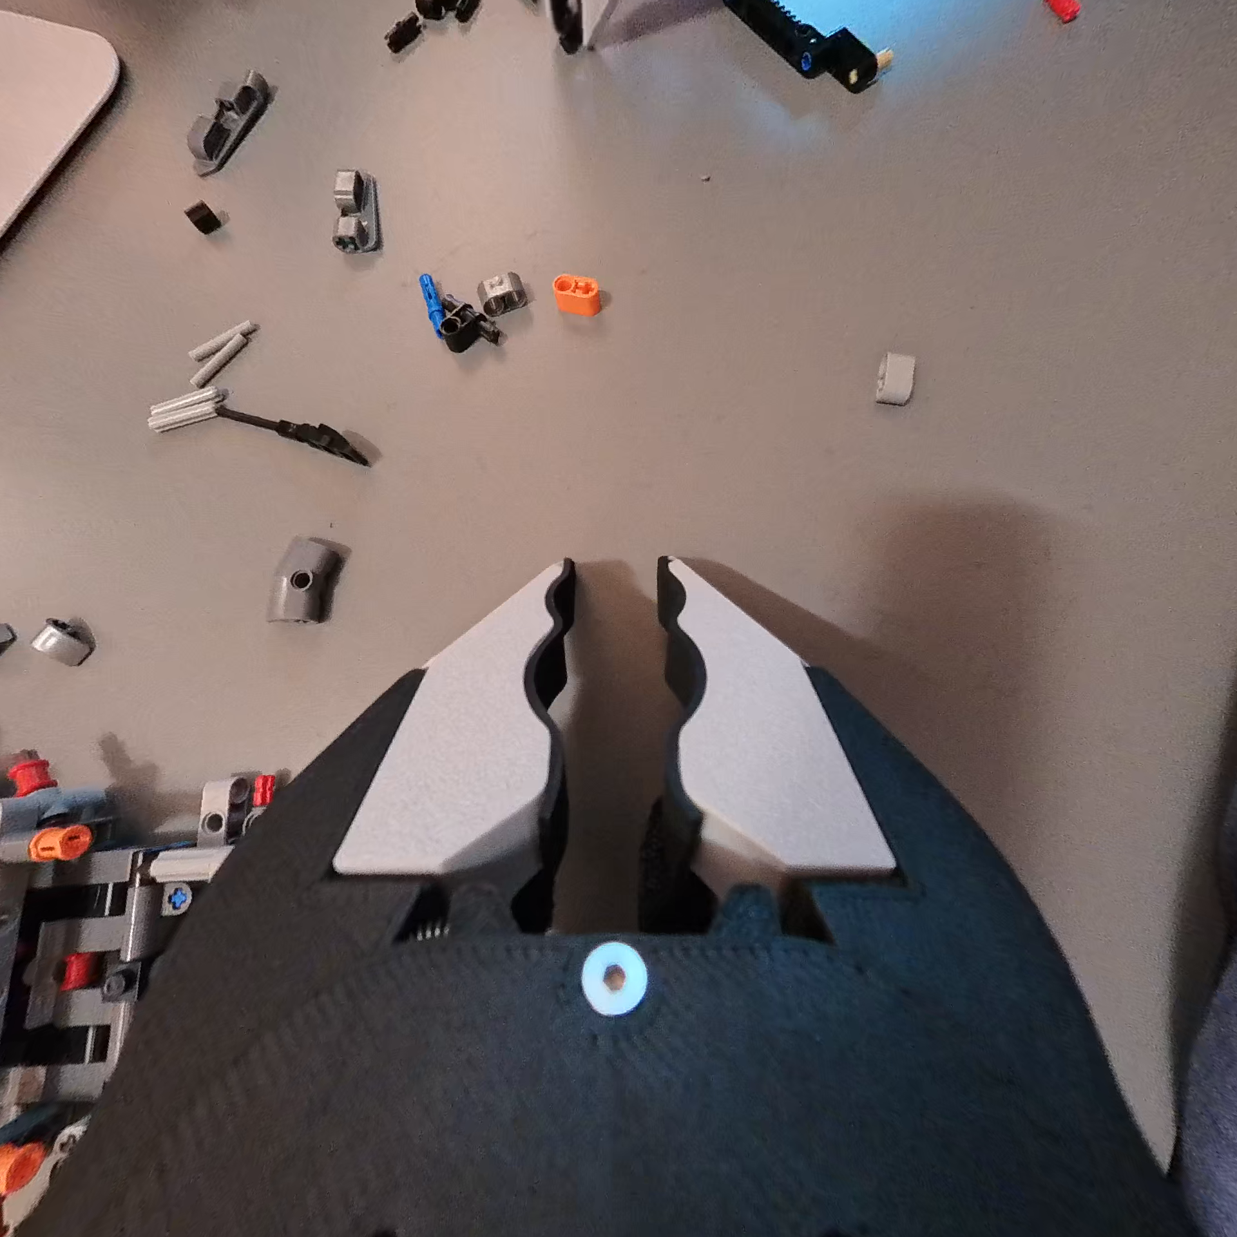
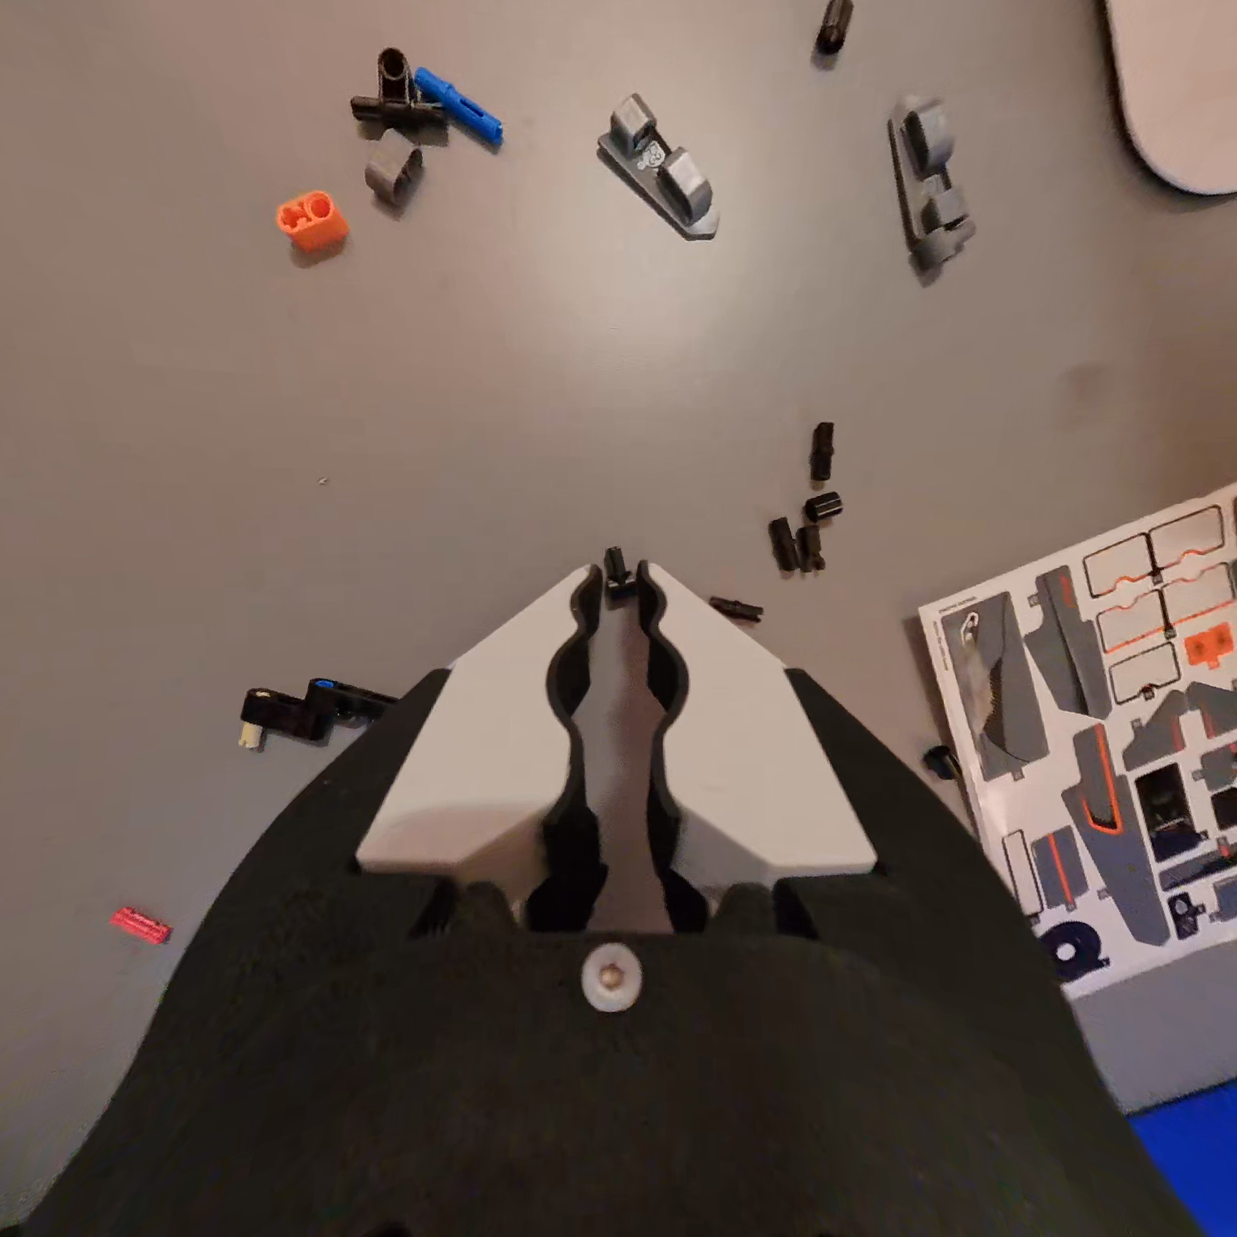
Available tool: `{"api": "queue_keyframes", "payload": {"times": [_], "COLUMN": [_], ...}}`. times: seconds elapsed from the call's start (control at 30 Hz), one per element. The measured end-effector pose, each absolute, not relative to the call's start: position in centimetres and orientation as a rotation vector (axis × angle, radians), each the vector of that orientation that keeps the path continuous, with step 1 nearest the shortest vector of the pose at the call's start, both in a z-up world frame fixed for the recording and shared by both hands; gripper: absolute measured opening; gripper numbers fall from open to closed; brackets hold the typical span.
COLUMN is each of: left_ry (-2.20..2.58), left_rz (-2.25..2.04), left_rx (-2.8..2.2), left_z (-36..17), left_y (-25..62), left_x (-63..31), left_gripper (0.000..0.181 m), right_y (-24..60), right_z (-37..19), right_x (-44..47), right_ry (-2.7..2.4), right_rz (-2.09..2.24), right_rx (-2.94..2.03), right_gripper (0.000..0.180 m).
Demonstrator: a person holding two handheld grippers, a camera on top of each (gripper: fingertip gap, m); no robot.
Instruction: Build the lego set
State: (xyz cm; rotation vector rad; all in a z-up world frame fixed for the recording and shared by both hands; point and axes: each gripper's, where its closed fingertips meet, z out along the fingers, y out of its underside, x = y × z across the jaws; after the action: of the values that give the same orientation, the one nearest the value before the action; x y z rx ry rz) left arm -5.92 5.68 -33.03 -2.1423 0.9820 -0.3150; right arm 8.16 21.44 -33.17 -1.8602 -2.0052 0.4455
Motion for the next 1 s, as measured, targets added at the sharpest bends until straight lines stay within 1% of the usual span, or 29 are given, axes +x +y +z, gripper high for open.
{"api": "queue_keyframes", "payload": {"times": [0.03, 0.17, 0.33, 0.53, 0.67, 0.9, 1.0], "left_ry": [0.977, 0.948, 0.827, 0.701, 0.687, 0.621, 0.643], "left_rz": [-0.318, -0.291, -0.371, -0.335, -0.191, -0.001, 0.017], "left_rx": [-2.145, -2.137, -2.075, -1.918, -1.802, -1.667, -1.647], "left_z": [-33.0, -32.8, -30.8, -26.5, -22.8, -19.1, -18.7], "left_y": [5.7, 6.0, 6.9, 9.6, 11.3, 13.4, 13.8], "left_x": [-5.9, -6.2, -5.2, -3.8, -3.6, -4.1, -3.4], "left_gripper": [0.023, 0.024, 0.026, 0.032, 0.032, 0.027, 0.026], "right_y": [21.5, 21.1, 18.4, 13.0, 12.3, 13.2, 13.6], "right_z": [-33.2, -32.6, -28.7, -21.2, -18.3, -16.6, -16.2], "right_x": [8.2, 7.7, 4.7, -0.9, -2.5, -3.2, -3.2], "right_ry": [-2.004, -1.937, -1.721, -1.259, -0.951, -0.659, -0.568], "right_rz": [0.452, 0.535, 0.793, 1.404, 1.722, 2.015, 2.069], "right_rx": [-1.862, -1.88, -1.817, -1.64, -1.565, -1.473, -1.434], "right_gripper": [0.006, 0.005, 0.005, 0.006, 0.005, 0.004, 0.005]}}
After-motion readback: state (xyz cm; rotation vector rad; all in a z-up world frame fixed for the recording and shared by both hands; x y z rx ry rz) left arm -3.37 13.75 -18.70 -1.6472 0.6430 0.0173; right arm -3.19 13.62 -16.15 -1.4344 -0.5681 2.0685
